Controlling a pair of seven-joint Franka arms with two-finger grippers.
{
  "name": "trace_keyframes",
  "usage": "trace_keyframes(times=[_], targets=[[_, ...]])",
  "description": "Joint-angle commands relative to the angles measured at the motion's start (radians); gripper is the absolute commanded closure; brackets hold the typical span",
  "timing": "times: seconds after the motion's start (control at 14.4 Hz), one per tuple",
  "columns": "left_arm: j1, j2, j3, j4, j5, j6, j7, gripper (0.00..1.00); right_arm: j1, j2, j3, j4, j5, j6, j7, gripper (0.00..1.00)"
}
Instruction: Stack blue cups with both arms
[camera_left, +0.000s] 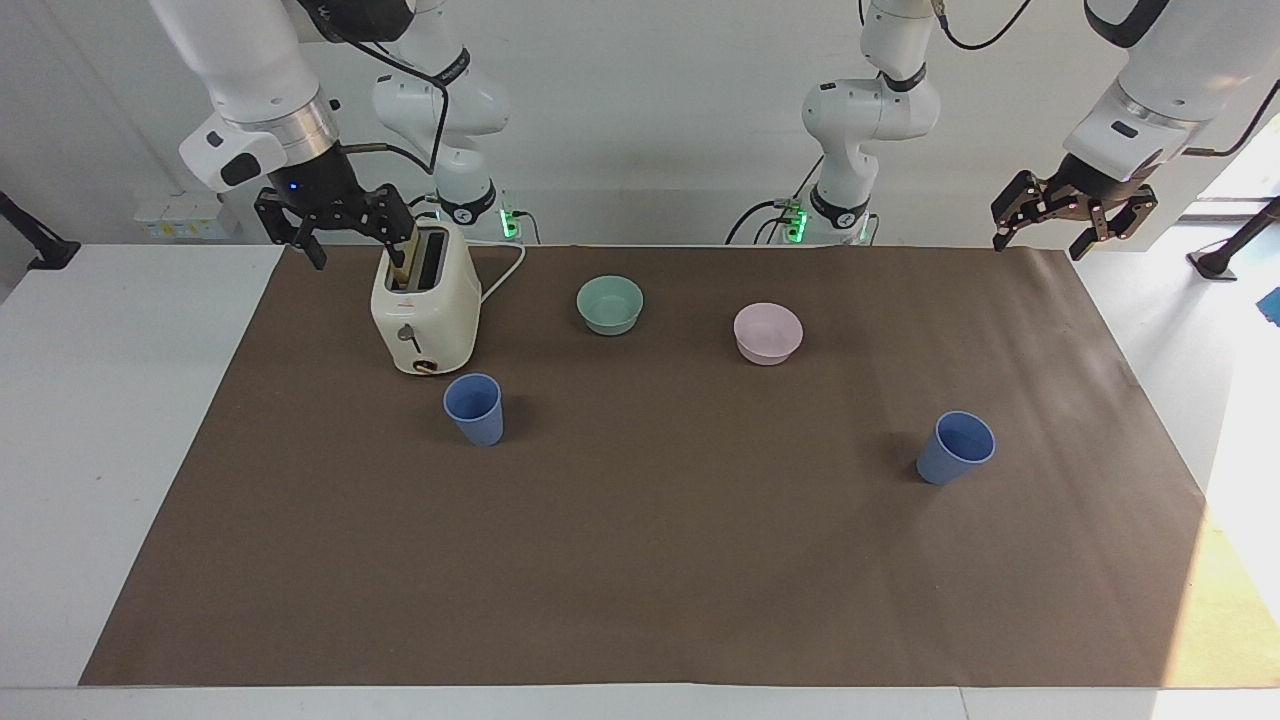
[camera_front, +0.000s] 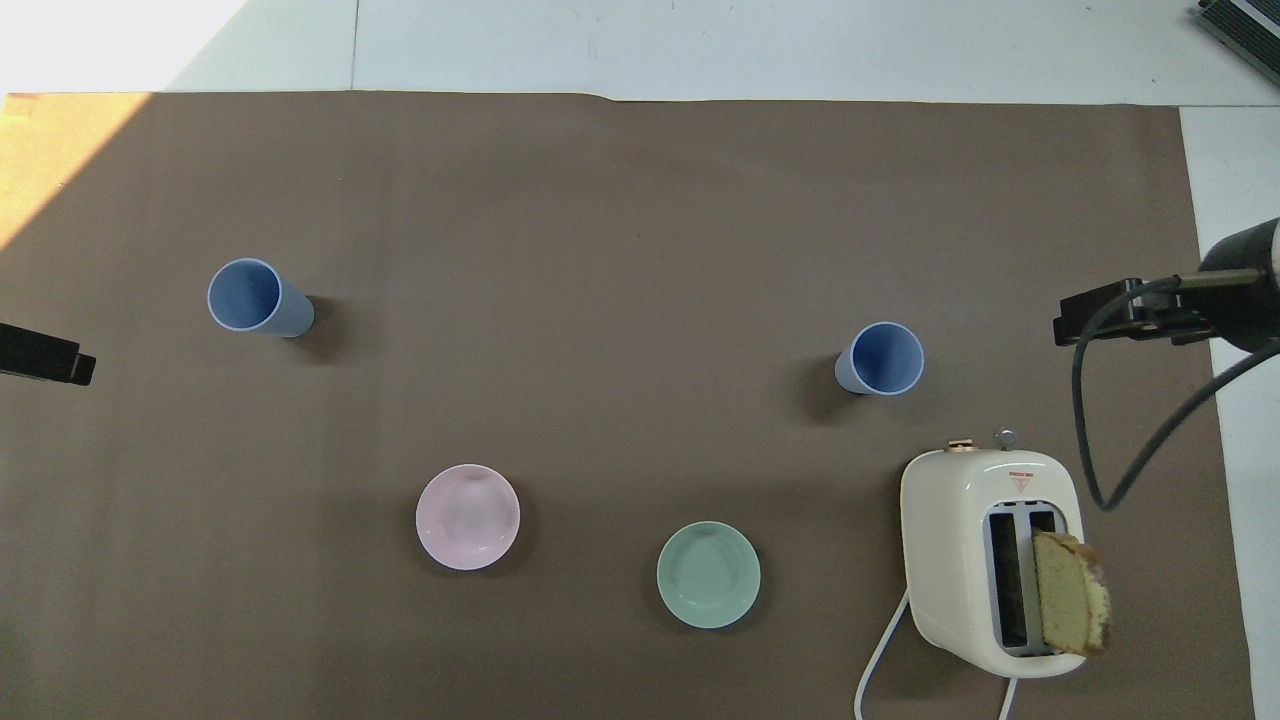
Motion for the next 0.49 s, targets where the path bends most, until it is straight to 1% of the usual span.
trace_keyframes(times=[0.0,0.28,0.42], targets=[[0.004,-0.031,-0.006,-0.028,0.01,-0.005,-0.002,0.0,-0.015,-0.025,0.007,-0.032,0.008,0.019,-0.021,0.0],[0.004,-0.033,-0.006,-0.034,0.007,0.01,0.0,0.0,-0.015,-0.025,0.007,-0.032,0.008,0.019,-0.021,0.0],[0.004,-0.031,-0.006,-0.041,0.007,0.037,0.0,0.0,-0.015,-0.025,0.007,-0.032,0.01,0.019,-0.021,0.0]])
